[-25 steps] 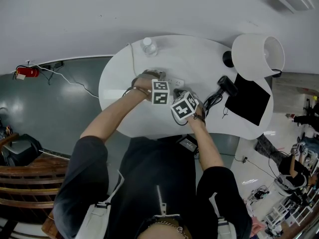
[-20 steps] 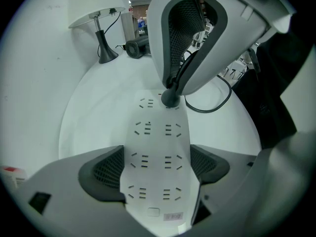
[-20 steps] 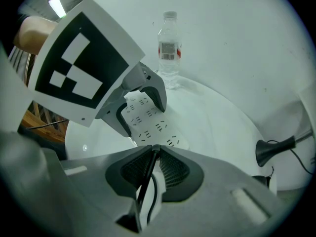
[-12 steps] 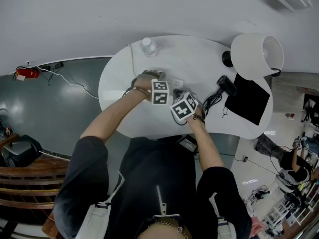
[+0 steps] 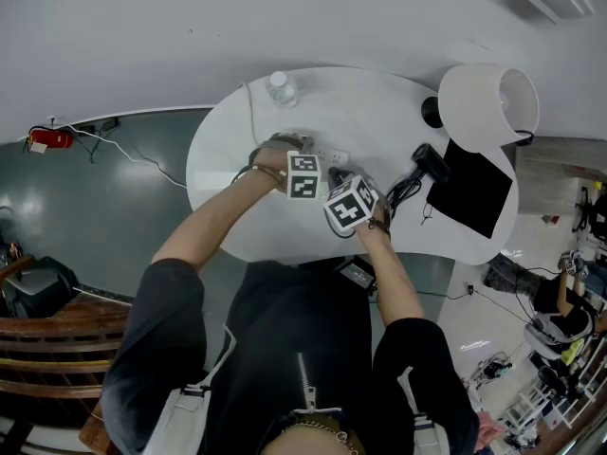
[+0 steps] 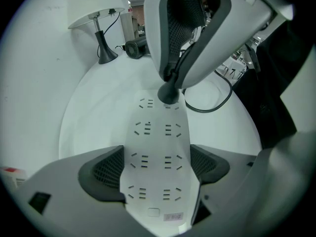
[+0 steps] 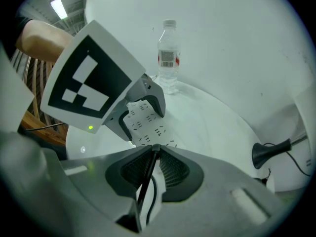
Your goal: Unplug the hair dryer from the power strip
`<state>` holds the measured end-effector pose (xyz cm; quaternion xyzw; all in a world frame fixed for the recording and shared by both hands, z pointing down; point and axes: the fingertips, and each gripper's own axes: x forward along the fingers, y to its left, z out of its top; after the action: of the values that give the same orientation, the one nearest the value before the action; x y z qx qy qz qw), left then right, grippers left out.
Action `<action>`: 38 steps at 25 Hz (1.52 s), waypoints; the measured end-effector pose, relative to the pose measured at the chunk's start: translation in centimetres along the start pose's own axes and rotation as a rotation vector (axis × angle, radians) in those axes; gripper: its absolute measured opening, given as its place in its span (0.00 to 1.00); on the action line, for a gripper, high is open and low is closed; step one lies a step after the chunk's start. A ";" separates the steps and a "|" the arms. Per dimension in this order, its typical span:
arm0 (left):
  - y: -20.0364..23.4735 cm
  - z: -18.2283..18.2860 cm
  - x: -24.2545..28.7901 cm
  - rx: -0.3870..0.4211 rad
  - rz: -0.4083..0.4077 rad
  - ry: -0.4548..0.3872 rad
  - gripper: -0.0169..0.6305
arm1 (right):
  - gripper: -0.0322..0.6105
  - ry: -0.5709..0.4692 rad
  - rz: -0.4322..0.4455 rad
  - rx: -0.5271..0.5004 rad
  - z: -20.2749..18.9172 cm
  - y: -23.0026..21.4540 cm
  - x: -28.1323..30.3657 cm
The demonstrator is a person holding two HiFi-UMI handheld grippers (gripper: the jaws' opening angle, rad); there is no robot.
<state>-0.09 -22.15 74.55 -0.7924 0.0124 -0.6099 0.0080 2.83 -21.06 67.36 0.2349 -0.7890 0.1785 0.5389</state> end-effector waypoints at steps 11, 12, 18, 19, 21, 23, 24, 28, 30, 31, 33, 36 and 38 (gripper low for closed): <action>0.0 0.1 0.1 0.000 0.001 0.001 0.64 | 0.13 -0.019 -0.003 0.008 0.5 -0.4 -0.5; 0.0 0.1 0.0 0.000 0.002 0.001 0.64 | 0.14 -0.025 -0.005 0.011 0.5 -0.4 -0.6; 0.0 0.1 -0.2 0.015 0.004 -0.019 0.65 | 0.14 -0.034 -0.017 0.031 0.1 0.0 -1.1; 0.0 0.1 -0.2 0.018 0.005 -0.023 0.65 | 0.14 -0.036 -0.020 0.036 0.0 0.0 -1.3; -0.1 0.0 -0.3 0.022 0.014 -0.029 0.65 | 0.14 -0.043 -0.027 0.045 -0.1 0.2 -1.5; -0.1 -0.1 -0.5 0.026 0.028 -0.035 0.65 | 0.14 -0.046 -0.035 0.053 -0.2 0.4 -1.7; -0.1 -0.1 -0.6 0.030 0.039 -0.037 0.65 | 0.14 -0.046 -0.038 0.056 -0.3 0.4 -1.8; -0.1 0.0 -1.1 0.055 0.084 -0.049 0.64 | 0.14 -0.051 -0.050 0.064 -0.5 0.7 -2.1; 0.0 0.0 -1.6 0.049 0.105 -0.066 0.64 | 0.14 -0.056 -0.056 0.067 -0.5 0.9 -2.2; 0.1 0.0 -1.9 0.042 0.116 -0.076 0.64 | 0.14 -0.059 -0.059 0.068 -0.4 1.0 -2.3; 0.3 0.1 -2.5 0.028 0.132 -0.094 0.64 | 0.14 -0.066 -0.065 0.069 -0.3 1.1 -2.4; 0.3 0.3 -3.5 0.009 0.142 -0.112 0.64 | 0.14 -0.077 -0.076 0.071 -0.3 1.1 -2.7; 0.2 0.3 -4.1 -0.002 0.152 -0.122 0.64 | 0.14 -0.086 -0.083 0.071 -0.2 1.3 -3.0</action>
<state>-0.88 -22.20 70.49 -0.8249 0.0725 -0.5580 0.0540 3.20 -19.38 64.58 0.2940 -0.7942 0.1737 0.5026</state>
